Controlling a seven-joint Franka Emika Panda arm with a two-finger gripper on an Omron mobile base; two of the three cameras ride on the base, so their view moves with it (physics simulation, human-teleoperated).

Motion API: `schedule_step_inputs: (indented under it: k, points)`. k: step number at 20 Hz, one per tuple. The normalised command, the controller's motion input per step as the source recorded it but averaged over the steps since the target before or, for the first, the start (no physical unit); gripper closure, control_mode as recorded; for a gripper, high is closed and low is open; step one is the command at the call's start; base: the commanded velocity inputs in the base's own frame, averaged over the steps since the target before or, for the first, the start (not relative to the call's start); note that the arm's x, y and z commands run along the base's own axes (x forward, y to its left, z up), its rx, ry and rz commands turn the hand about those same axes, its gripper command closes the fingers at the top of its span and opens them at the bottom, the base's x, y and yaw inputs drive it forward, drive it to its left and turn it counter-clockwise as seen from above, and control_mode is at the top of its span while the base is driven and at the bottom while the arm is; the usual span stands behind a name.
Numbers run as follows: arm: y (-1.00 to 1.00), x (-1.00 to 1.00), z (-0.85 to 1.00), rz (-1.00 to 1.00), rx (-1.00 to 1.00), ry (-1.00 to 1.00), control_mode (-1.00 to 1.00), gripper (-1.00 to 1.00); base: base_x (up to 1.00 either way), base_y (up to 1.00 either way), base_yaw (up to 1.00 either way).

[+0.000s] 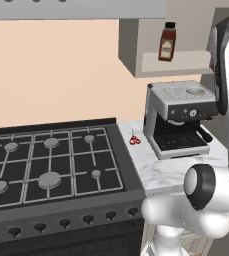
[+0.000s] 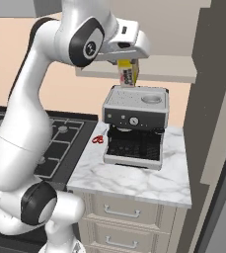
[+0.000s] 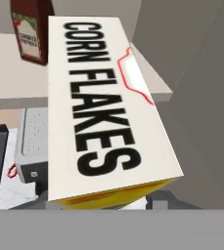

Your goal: Pick the cereal and cereal from the counter and place them in the cabinets closest to them.

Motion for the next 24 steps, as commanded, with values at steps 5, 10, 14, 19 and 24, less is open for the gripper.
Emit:
schedule_step_inputs:
  k: [5,10,14,19,24]
  points:
    - [-0.04,0.41,-0.07,0.00,0.00,0.02,-1.00,1.00,0.00,0.00,0.00]
    - [-0.06,0.61,0.03,0.00,0.05,0.07,-1.00,1.00,0.00,0.00,0.00]
    - [-0.14,0.63,0.10,0.00,0.08,0.09,-1.00,1.00,0.00,0.00,0.00]
    - [-0.18,0.63,0.15,0.00,0.10,0.09,-1.00,1.00,0.00,0.00,0.00]
    - [-0.18,0.47,0.18,0.00,0.10,0.05,-1.00,1.00,0.00,0.00,0.00]
